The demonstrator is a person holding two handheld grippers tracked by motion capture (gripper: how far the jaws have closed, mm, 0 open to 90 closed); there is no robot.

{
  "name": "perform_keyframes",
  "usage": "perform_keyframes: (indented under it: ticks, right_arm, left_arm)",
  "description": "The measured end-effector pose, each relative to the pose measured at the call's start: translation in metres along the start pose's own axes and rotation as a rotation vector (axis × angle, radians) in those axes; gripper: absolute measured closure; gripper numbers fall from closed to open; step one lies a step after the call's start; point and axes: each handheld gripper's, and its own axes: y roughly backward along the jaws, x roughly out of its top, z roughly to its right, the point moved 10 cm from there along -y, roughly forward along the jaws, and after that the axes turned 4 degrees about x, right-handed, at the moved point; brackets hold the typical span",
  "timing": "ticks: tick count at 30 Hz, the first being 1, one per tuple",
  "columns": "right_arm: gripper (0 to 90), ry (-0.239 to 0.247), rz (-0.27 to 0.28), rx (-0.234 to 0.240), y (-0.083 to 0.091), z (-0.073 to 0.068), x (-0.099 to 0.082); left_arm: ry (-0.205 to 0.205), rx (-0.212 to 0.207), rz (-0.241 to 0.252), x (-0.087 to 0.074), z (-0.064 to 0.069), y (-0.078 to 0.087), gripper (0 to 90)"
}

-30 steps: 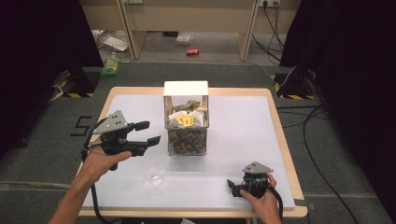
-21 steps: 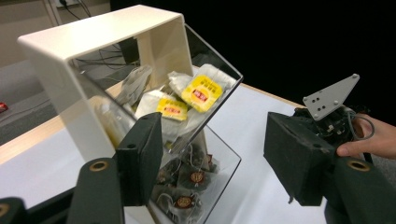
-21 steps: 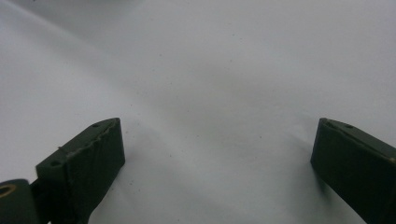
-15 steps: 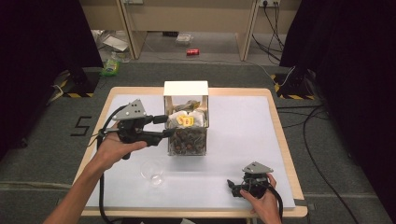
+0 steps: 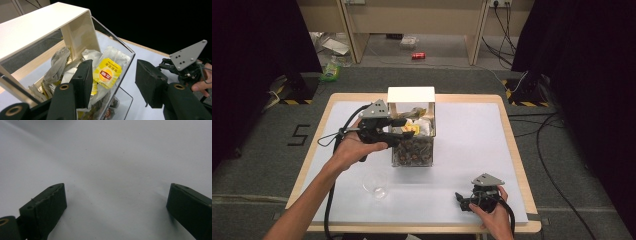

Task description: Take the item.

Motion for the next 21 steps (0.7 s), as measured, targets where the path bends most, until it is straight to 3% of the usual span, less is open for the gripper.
perform_keyframes:
  ticks: [21]
  right_arm:
    - [3.5,-0.001,0.001,0.001,0.0,0.0,0.0]
  left_arm:
    - [0.02,0.028,-0.066,-0.002,-0.003,-0.031,49.1]
